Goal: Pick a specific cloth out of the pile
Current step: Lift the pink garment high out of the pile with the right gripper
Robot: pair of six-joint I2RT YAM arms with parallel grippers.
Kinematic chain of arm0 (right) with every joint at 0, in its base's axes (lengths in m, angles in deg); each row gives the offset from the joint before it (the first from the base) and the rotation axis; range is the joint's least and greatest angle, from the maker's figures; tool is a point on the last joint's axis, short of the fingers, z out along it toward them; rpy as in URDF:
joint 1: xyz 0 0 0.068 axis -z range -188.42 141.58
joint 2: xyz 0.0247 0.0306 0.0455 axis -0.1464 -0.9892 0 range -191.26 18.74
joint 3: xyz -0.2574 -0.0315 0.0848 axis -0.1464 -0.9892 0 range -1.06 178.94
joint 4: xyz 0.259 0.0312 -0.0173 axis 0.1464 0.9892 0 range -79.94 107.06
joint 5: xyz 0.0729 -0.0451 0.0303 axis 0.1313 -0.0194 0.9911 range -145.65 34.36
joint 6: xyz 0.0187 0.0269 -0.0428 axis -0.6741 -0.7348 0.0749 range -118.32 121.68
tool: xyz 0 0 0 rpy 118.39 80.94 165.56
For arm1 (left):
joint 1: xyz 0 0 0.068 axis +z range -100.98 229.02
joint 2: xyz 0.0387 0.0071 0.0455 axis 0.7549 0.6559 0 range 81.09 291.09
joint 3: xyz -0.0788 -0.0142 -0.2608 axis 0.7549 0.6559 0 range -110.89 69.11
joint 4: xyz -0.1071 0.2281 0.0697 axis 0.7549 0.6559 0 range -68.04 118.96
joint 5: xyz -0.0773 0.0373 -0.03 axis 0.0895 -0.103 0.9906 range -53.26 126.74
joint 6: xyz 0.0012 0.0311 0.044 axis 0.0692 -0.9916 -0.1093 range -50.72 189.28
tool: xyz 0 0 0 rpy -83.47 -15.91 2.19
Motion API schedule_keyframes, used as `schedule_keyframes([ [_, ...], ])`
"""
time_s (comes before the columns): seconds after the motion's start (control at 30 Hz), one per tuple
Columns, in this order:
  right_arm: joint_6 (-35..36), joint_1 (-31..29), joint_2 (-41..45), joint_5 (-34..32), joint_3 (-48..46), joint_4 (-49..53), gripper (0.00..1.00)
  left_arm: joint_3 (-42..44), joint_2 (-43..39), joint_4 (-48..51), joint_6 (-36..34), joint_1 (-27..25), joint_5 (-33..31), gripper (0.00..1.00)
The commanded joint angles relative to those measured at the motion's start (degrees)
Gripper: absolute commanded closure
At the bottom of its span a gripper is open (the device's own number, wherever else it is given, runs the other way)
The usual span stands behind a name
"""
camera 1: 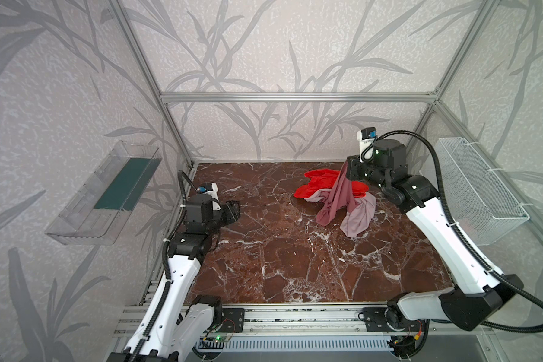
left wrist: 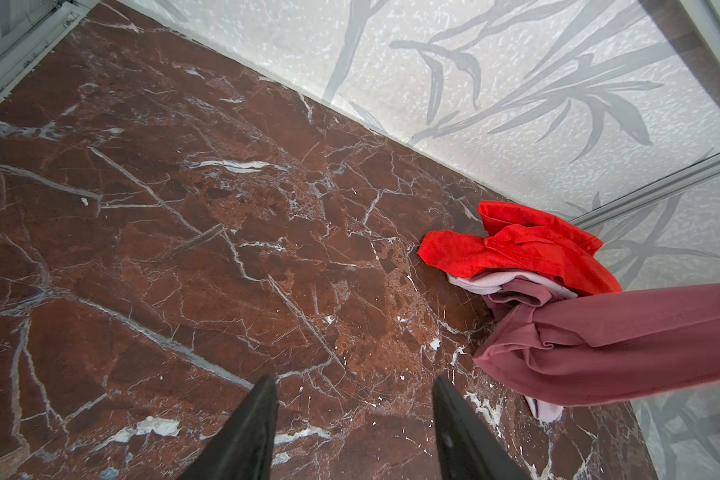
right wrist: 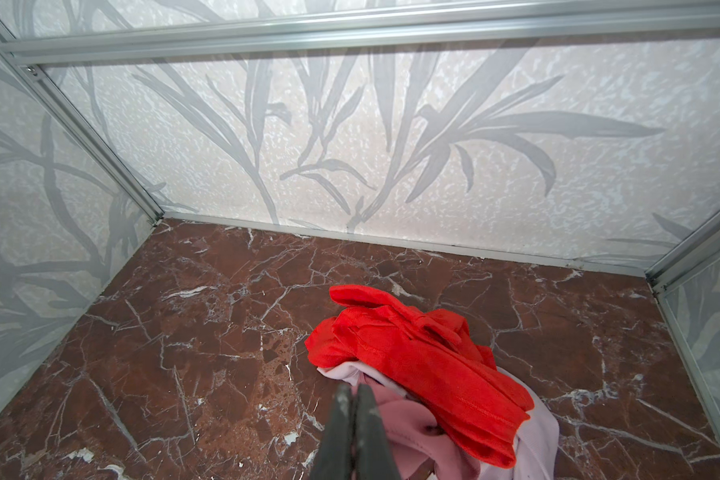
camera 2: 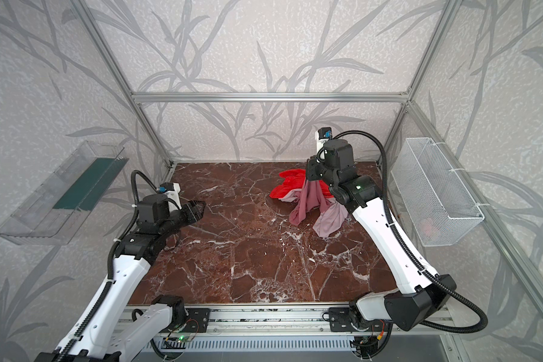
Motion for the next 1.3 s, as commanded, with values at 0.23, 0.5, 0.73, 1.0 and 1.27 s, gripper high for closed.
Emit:
schedule_keyframes([
  [0.23,1.4,0.5,0.4,4.7,17.1,5.4,1.00,-4.1,-0.1,3.4,0.7,-0.3,2.0,0.43],
  [0.5,3.7,0.5,-4.5,5.9,35.8,12.5,1.00,-8.4,2.1,4.2,0.0,-0.3,2.2,0.44],
  [0.73,3.7,0.6,-14.1,10.5,55.6,20.9,1.00,-10.1,3.3,4.4,0.0,-0.4,2.8,0.45],
  [1.0,3.7,-2.9,-18.3,15.8,60.6,21.5,1.00,-11.8,-1.8,9.6,-0.9,-0.4,-0.3,0.45],
  [1.27,7.6,-14.6,-22.1,12.2,63.9,21.3,1.00,-13.5,-6.4,16.2,-2.5,-0.4,-3.0,0.45],
])
